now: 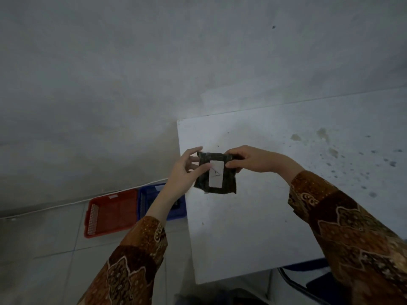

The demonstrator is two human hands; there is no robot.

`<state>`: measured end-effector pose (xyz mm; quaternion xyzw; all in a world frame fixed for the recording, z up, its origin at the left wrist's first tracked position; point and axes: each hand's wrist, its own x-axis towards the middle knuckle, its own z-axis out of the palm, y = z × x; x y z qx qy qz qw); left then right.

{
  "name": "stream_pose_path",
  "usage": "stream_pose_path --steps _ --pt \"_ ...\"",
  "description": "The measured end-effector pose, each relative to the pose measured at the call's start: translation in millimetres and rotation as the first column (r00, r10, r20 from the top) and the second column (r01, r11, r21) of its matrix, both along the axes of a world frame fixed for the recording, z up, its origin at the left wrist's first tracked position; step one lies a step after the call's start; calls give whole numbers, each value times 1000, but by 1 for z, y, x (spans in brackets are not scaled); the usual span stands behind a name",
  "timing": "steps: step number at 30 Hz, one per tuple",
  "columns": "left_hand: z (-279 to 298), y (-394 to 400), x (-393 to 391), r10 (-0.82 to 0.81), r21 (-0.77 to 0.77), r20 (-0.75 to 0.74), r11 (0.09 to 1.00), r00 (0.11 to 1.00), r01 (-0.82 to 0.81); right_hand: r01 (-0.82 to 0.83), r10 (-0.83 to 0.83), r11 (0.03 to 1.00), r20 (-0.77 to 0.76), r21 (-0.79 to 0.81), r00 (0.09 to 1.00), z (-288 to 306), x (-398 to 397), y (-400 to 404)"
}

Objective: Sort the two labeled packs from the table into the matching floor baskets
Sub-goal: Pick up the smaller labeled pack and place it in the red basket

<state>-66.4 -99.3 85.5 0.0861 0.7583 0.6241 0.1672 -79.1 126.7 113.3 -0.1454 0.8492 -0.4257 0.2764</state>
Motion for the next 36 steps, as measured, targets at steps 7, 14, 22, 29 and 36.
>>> stream_pose_path --steps 7,14,22,29,36 --pt "14 -2 -4 -31 -61 59 998 998 35 190 -181 970 71 -152 981 -9 6 -9" --pt "-13 5 9 197 197 317 943 928 -267 544 -441 692 319 -474 839 -57 42 -27" --pt "-22 -20 15 253 118 237 951 938 -286 398 -322 808 240 -434 916 -42 29 -41" --pt "-25 -103 22 363 100 145 920 921 -378 258 -175 887 239 -383 955 -35 6 -120" --pt "-49 -238 32 531 -17 112 846 840 -533 223 -139 916 257 -335 956 -71 -6 -266"
